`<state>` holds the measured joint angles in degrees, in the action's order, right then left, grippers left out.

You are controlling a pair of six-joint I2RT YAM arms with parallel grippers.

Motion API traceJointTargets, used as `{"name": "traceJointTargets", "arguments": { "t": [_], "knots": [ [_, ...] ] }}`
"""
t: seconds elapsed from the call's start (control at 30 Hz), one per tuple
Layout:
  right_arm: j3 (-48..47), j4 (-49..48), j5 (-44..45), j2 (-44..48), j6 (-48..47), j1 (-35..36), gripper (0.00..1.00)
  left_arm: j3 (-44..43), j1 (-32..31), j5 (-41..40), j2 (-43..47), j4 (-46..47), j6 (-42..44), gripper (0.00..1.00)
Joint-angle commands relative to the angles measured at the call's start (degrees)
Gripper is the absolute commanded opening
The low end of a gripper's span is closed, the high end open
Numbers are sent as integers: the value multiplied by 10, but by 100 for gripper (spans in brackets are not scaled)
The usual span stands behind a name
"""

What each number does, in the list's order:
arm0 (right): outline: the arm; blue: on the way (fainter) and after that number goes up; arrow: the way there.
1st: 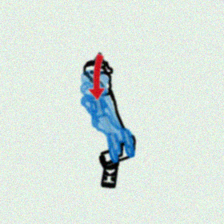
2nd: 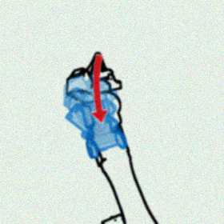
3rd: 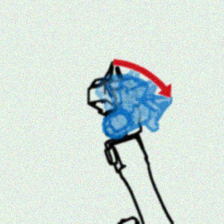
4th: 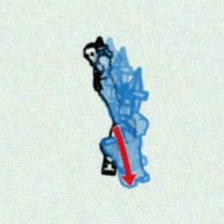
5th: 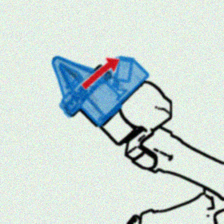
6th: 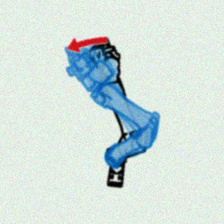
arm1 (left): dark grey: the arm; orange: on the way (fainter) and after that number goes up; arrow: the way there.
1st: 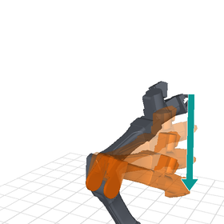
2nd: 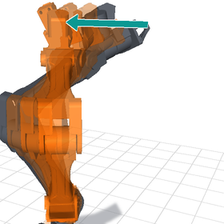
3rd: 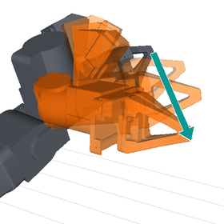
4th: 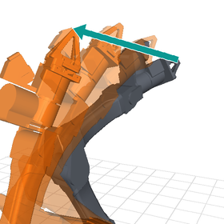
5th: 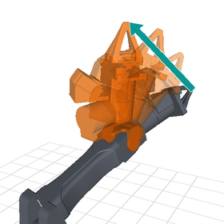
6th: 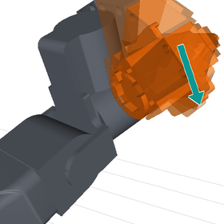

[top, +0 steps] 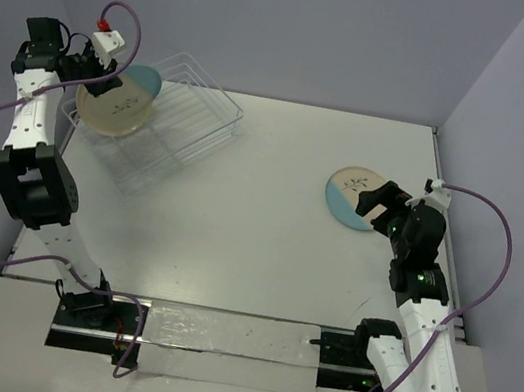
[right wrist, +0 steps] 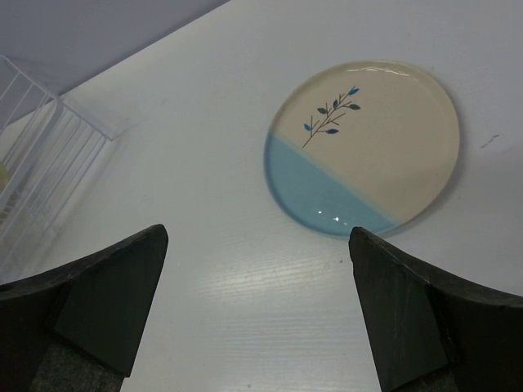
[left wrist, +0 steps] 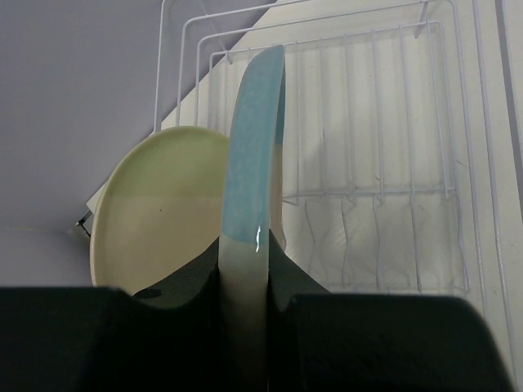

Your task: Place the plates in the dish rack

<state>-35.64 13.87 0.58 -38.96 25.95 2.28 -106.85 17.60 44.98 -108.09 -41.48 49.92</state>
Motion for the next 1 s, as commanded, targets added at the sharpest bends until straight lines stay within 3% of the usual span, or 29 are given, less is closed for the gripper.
{"name": "traceJointTargets", "arguments": {
  "t": [0.0, 0.2, 0.97],
  "knots": [
    [-30, -4, 1, 1, 2, 2, 100, -23, -5, 18, -8, 69, -11, 0],
    [-32, -4, 2, -4, 1, 2, 100, -40, -9, -3, -5, 127, -98, 0],
    [-26, -3, 20, 9, -3, 2, 100, 69, -15, -34, 33, 134, -75, 0]
  ]
}}
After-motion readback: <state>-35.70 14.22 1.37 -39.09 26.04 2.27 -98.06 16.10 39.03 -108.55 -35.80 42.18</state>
